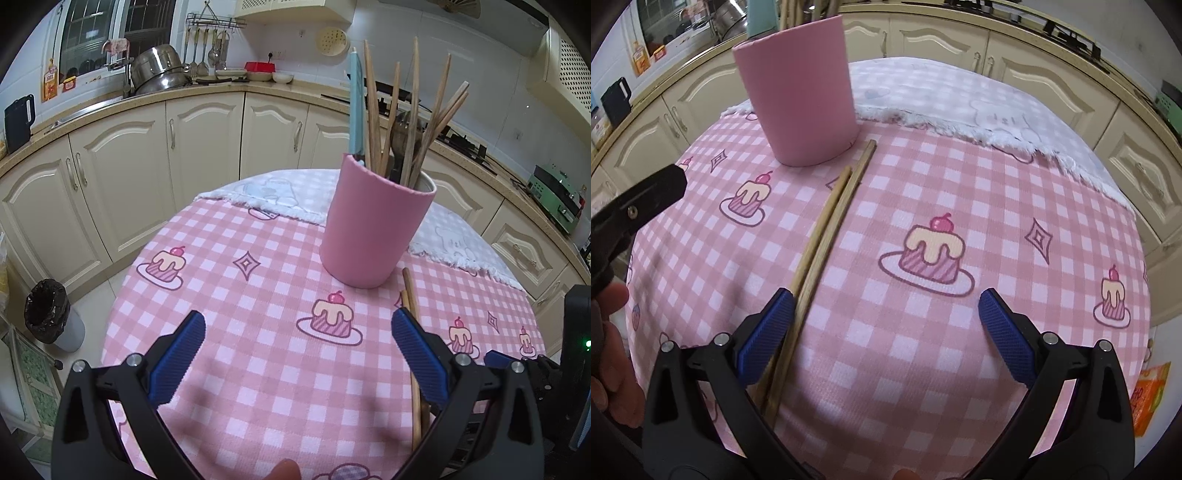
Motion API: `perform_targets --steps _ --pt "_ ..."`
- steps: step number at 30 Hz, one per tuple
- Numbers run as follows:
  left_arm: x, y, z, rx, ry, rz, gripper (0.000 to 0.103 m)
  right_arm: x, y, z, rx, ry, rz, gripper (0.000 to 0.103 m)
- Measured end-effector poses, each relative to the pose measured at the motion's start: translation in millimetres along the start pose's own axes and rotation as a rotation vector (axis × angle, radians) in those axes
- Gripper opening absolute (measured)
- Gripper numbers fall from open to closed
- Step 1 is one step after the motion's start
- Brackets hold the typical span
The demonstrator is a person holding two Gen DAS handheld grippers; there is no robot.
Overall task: Organize utensils
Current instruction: 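Grasp a wooden chopstick with the left tool while the right tool grasps the other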
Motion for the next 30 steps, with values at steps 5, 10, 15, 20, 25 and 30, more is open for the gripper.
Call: perform_targets --steps 5,10,15,20,25,30 --pt "-4.4 -3.8 -1.5 0.011 -0.01 -0.005 0.099 -1.6 1.4 -2.9 0.006 0.001 0.006 0.097" --pt "-14.0 -11.4 -4.6 0.038 -0.032 -0.012 0.099 11.4 -3.3 -0.8 0.006 0.067 -0.022 0.097" --pt "-23.0 -20.8 -10.3 0.093 -0.053 -0.022 0.099 -3.8 0.1 -4.9 0.006 0.086 -0.018 0.097" --pt "-44.4 -34.0 -20.5 0.147 -0.128 -0.038 0.099 -35.1 0.1 -6.9 0.012 0.081 -0.019 0.097" --pt "-60.0 -55.5 -33.0 0.225 -0.19 -0.031 0.098 -40.1 -4.4 0.7 -0.012 0.168 0.016 0.097" --pt "-75.0 -69.7 -39.2 0.268 -0.28 -0.006 0.086 -41.9 -6.7 4.9 -0.047 0.227 0.044 0.097"
Point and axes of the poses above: each gripper's, at about its wrist camera, not at the fingertips, and y roughly against the way its jaws point, x to its left, z to its top, the point moved 5 cm from there along -y, roughly the way its jaws point, and after that the axes turned 9 degrees about y, right-handed, at the moved point
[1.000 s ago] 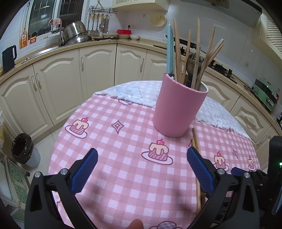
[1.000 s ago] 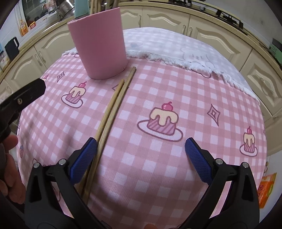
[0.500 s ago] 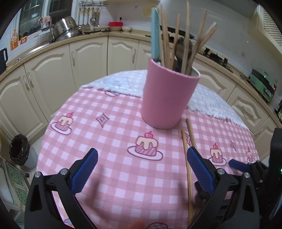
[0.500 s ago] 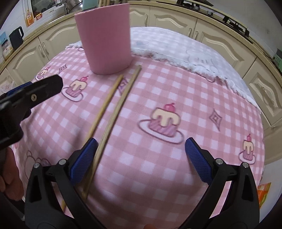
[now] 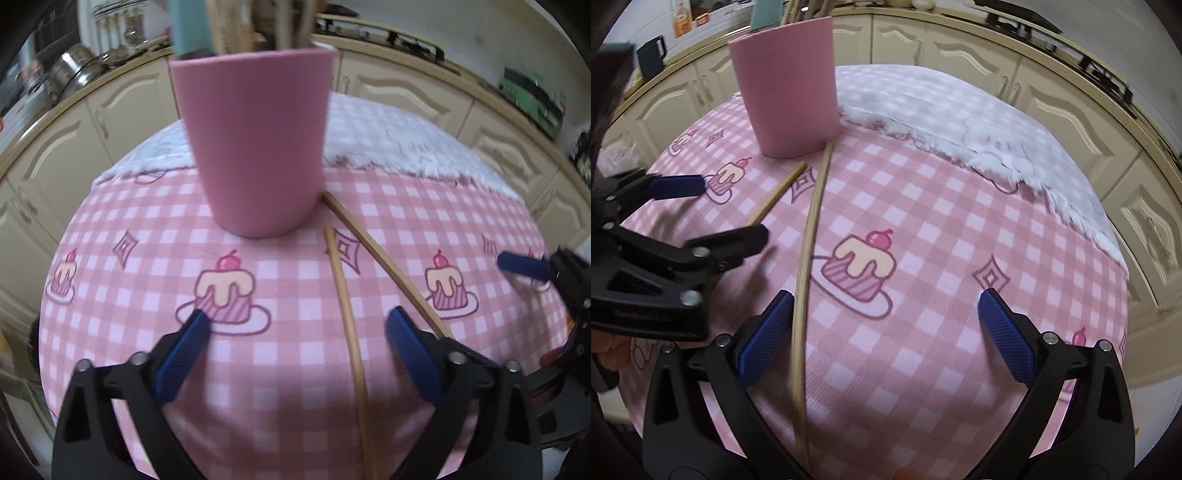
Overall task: Organize utensils
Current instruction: 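Grasp a wooden chopstick with the left tool while the right tool grasps the other, then lift both chopsticks and carry them above the pink cup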
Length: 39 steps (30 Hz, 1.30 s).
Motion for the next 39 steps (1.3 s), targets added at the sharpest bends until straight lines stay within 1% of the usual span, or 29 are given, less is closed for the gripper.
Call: perform_targets --steps 1,2,3,4,6,8,13,15,17,18,19,20,22,26,29,30,32,35,36,39 --pt "-2.7 -0.5 1.1 -0.002 -0.024 0.015 0.084 0.7 0.2 0.6 -0.005 0.005 0.004 0.097" --pt "-4.6 0.0 2.6 -0.002 -0.034 0.004 0.075 1.3 0.0 1.2 -0.01 0.009 0.011 0.097" --pt "-5.4 0.9 3.9 -0.002 -0.04 0.002 0.061 0.7 -0.7 1.9 -0.012 0.012 0.017 0.097" --pt "-6.4 2.0 4.8 -0.001 -0.052 0.001 0.053 0.3 -1.8 4.1 -0.018 0.017 0.02 0.097" --pt "-7.2 4.6 5.6 0.006 -0.075 -0.007 0.017 2.2 -4.3 9.9 -0.028 0.036 0.028 0.096" --pt "-5.9 8.4 3.4 0.015 -0.089 -0.009 0.011 3.6 -7.8 17.4 -0.034 0.045 0.039 0.093" --pt "5.9 12.0 0.3 0.028 -0.071 -0.015 0.011 16.8 -25.2 48.3 -0.015 0.075 0.082 0.079" --pt "9.5 11.4 1.5 0.031 -0.061 -0.015 0.011 21.9 -30.4 59.3 0.002 0.078 0.091 0.071" --pt "10.3 11.4 1.9 0.029 -0.064 -0.027 0.01 25.4 -30.4 66.0 0.017 0.086 0.101 0.049" --pt "11.1 10.5 2.6 0.029 -0.06 -0.034 0.01 26.2 -29.7 67.5 0.022 0.088 0.101 0.023" --pt "12.0 10.1 3.1 0.03 -0.053 -0.041 0.009 27.1 -28.8 67.0 0.03 0.088 0.101 0.01" --pt "13.8 11.0 2.8 0.03 -0.047 -0.049 0.006 26.8 -27.7 65.4 0.031 0.087 0.103 0.009" --pt "16.1 12.8 1.4 0.023 -0.037 -0.058 0.005 23.2 -22.8 59.6 0.023 0.053 0.137 0.006" --pt "20.7 24.9 -1.7 -0.013 -0.003 -0.09 0.005 10.0 0.3 47.0 -0.066 -0.027 0.21 0.006" --pt "19.0 46.7 2.4 -0.088 0.019 -0.137 0.005 -0.4 22.4 42.3 -0.154 -0.081 0.234 0.006" --pt "19.2 53.4 3.7 -0.111 0.026 -0.143 0.005 -5.6 34.3 40.9 -0.211 -0.108 0.25 0.006" --pt "19.6 72.3 10.4 -0.183 0.047 -0.169 0.005 -13.3 49.1 43.2 -0.291 -0.129 0.264 0.006" --pt "21.2 91.9 20.0 -0.265 0.072 -0.179 0.005 -24.1 70.4 47.7 -0.403 -0.166 0.284 0.006" --pt "22.3 100.3 23.7 -0.304 0.081 -0.188 0.005 -27.1 77.3 49.8 -0.438 -0.178 0.284 0.006" --pt "23.8 115.4 36.2 -0.379 0.107 -0.192 0.005 -30.6 90.5 55.2 -0.504 -0.205 0.301 0.006"
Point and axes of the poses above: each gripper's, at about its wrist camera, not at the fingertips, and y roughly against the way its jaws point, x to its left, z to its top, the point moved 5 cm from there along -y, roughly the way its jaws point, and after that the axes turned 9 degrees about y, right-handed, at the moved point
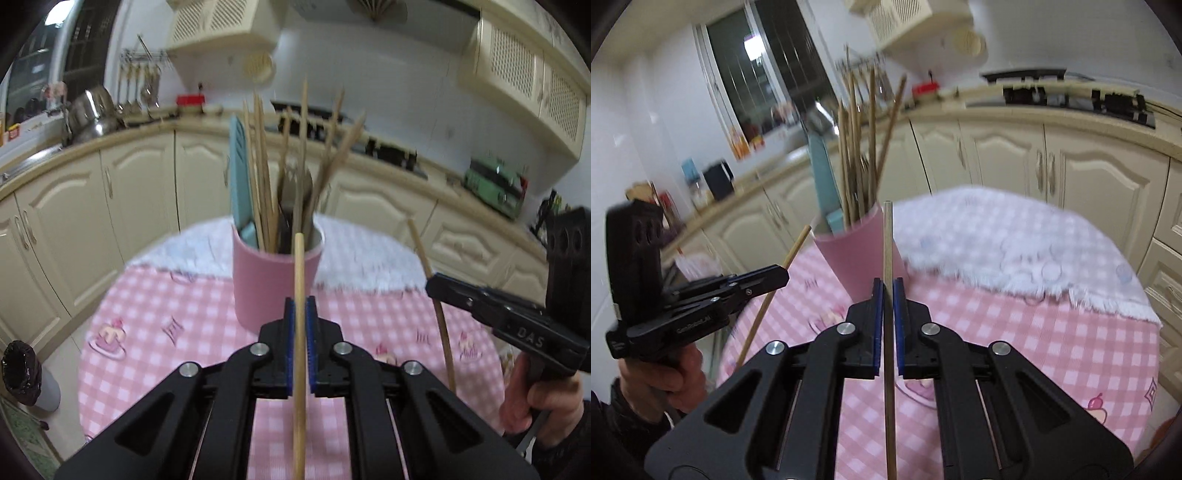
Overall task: Organize utensils
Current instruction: 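Lift both chopsticks and carry them above the pink cup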
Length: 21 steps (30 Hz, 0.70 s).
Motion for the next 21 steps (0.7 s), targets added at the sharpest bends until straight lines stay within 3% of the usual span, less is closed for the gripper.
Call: perform_targets --steps 9,21 --pt "-3.1 28.6 39.8 -0.183 0.045 -0.036 0.005 14.0 21.8 41.0 -0.162 0.005 0.031 0.006" --pt "-10.3 42.4 89.0 -0.36 0.073 -0.068 0.005 37.2 20.7 85.6 -0.245 0.07 0.053 0.006"
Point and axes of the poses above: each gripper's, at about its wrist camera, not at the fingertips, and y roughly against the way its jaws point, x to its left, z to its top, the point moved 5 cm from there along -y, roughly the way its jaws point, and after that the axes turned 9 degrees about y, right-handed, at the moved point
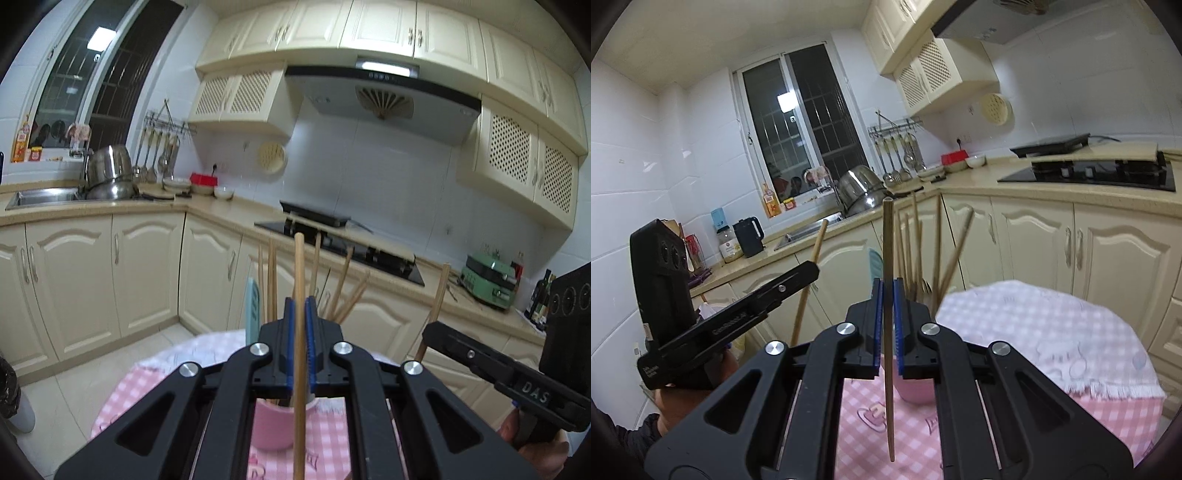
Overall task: Organize utensils
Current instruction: 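Lift both chopsticks and carry them above the pink cup, then insert both chopsticks into the pink cup and open both tools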
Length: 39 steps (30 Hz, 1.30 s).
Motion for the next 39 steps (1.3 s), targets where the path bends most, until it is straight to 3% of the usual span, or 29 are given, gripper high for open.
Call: perform_targets --steps 8,15,19,30,32,33,35,36,37,39 --pt "-15.8 -8.5 51.3 -0.183 0.007 -0.052 0.005 10.5 -5.5 69.1 -0.116 0.08 0.005 0.006" --pt "-21.9 -40.0 83.7 -0.297 0.005 -0.053 0.005 1.4 -29.8 100.9 -0.149 0.092 -0.004 0.006" --pt "-17.7 -59.8 83.3 -0.306 0.01 -0.052 0.005 -4.6 -46.5 102.8 -0.141 0.107 -0.016 0.006" --pt "7.8 -99.1 35.2 -0.243 0.014 -0.011 0.006 -13.7 -79.1 61.9 -0.025 0.103 -0.014 0.006" --pt "8.6 -97.6 29.9 -0.238 -0.001 -0.007 0.013 -14.1 -79.9 57.8 -0.003 0.101 -0.022 0.007" --pt "8.8 -97.2 28.1 -0.219 -0.01 -0.005 0.044 -14.9 -80.0 56.6 0.007 0.097 -0.028 0.01" --pt "11.6 -88.5 26.8 -0.221 -0.004 -0.005 0.081 -18.0 -73.8 54.6 -0.001 0.075 -0.045 0.047" --pt "13.5 -79.2 27.8 -0.237 0.003 0.003 0.086 -18.8 -69.7 56.2 -0.021 0.067 -0.055 0.09" --pt "15.1 -75.9 29.3 -0.234 0.0 0.005 0.088 -19.8 -58.7 59.0 -0.074 0.056 -0.07 0.095" --pt "16.8 -64.9 31.3 -0.223 -0.009 0.024 0.094 -19.8 -51.1 61.0 -0.082 0.048 -0.075 0.095"
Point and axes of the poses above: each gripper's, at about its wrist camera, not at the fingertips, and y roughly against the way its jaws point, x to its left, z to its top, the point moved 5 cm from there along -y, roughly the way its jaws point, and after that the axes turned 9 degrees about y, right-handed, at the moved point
